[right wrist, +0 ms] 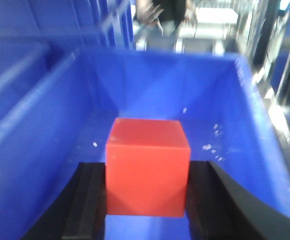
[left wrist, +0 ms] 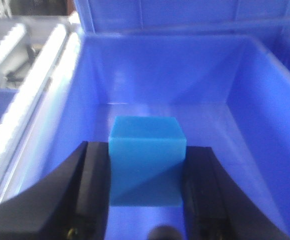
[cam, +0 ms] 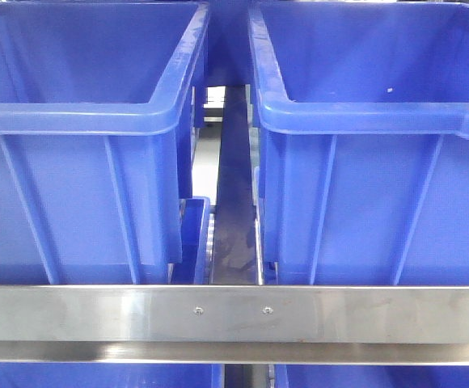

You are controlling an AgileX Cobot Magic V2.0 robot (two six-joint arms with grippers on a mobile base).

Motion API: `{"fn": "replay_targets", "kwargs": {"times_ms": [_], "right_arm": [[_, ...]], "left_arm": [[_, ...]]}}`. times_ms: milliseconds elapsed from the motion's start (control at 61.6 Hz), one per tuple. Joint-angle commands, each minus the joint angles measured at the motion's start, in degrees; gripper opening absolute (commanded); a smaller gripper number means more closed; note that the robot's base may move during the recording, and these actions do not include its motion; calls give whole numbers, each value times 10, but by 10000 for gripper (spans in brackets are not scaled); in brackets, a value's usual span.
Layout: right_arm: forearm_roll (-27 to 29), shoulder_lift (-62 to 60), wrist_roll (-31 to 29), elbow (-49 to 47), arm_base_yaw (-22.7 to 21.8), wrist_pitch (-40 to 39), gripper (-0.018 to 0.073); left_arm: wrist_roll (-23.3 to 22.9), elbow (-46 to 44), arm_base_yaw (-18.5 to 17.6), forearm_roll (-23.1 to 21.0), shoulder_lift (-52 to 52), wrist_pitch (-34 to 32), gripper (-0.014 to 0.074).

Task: Sort and place red and blue blocks on shelf
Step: 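Open both grippers to release the blue and red cubes, then close both empty grippers inside the bins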

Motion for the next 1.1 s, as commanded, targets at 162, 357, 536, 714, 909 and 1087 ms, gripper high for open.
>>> {"fn": "replay_targets", "kwargs": {"times_ms": [162,357,536,714,909,1087], "right_arm": [[3,75,-4,-26,36,-127,57],[3,98,-4,-26,46,-129,57],[3,99,-4,-26,46,-130,61],[3,100,-4,-26,46,-130,257],[3,100,-4,-26,46,-129,640],[3,100,-4,-26,46,-128,623]], "left_arm": [[-1,-29,-81,7,85,-124,122],[-1,-29,-88,7,121,-173,122],[-1,-29,-88,7,124,-185,130],[-1,-29,-88,7,124,-183,342],[-2,-29,-88,-10,124,-180,611],[-2,-29,-88,-10,124,-179,606]]}}
